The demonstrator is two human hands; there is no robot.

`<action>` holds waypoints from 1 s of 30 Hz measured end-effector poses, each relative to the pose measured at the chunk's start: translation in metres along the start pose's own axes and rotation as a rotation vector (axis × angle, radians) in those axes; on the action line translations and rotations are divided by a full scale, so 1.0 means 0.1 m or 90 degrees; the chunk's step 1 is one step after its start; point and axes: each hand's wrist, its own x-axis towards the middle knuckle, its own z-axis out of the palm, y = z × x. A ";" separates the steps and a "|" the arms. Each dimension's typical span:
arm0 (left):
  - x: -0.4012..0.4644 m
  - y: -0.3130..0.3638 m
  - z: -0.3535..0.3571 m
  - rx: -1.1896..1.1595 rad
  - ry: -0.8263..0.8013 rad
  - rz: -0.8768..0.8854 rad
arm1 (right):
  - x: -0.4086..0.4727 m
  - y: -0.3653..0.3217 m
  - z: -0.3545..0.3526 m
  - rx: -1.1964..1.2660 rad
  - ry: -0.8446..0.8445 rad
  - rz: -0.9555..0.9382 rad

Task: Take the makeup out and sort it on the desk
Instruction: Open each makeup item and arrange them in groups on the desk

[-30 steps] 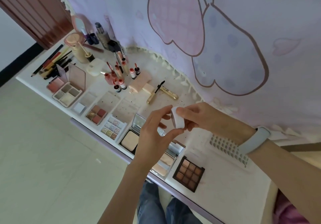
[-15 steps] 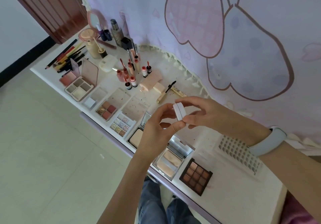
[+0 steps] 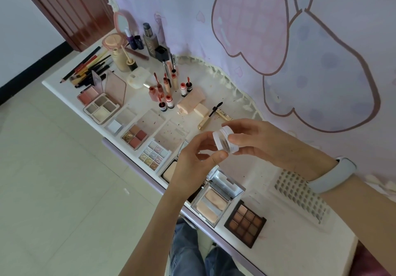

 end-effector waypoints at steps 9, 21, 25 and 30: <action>0.20 -0.11 -0.16 -0.153 -0.007 -0.130 | 0.15 0.16 -0.21 0.250 0.064 -0.007; 1.06 -0.23 -0.26 0.325 -0.285 -0.069 | 0.35 0.87 -0.13 -0.212 0.220 -0.048; 1.15 -0.33 -0.16 0.382 -0.332 -0.091 | 0.34 1.00 -0.15 -0.415 0.258 -0.132; 1.16 -0.42 -0.08 0.560 -0.351 -0.024 | 0.30 1.10 -0.28 -0.608 0.236 -0.102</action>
